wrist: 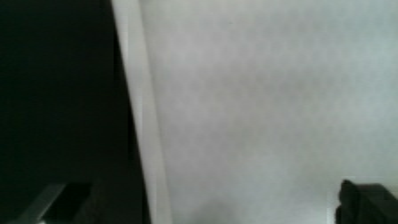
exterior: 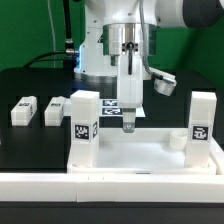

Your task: Assemble desk

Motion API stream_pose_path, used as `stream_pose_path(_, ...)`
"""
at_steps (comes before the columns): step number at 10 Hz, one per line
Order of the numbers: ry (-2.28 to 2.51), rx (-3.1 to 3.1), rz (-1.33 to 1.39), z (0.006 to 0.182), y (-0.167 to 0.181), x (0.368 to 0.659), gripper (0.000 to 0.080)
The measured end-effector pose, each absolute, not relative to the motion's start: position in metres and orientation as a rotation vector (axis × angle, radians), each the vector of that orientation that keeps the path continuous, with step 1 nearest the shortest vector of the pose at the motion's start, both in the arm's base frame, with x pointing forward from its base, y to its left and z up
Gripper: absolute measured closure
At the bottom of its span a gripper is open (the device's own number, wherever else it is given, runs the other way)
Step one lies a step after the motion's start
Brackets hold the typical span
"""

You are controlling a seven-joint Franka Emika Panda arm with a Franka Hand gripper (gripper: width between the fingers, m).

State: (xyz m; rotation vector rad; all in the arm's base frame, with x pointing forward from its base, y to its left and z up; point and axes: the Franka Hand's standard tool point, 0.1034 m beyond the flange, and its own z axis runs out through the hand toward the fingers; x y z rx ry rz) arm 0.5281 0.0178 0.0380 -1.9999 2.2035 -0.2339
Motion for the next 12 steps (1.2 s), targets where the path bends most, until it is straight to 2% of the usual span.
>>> stream_pose_path(3, 2.166, -2.007, -0.311, 0.041, 0.029, 0.532, 0.0151)
stream_pose_path(5, 2.175, -2.011, -0.295, 0.034, 0.036, 0.528, 0.0151)
stream_pose_path(8, 2.168, -2.019, -0.300, 0.034, 0.034, 0.529, 0.0151)
stream_pose_path(10, 1.871, -2.283, -0.351, 0.050, 0.006, 0.538, 0.0151)
stream_pose_path(12, 1.727, -2.385, -0.343, 0.046, -0.009, 0.543, 0.0151)
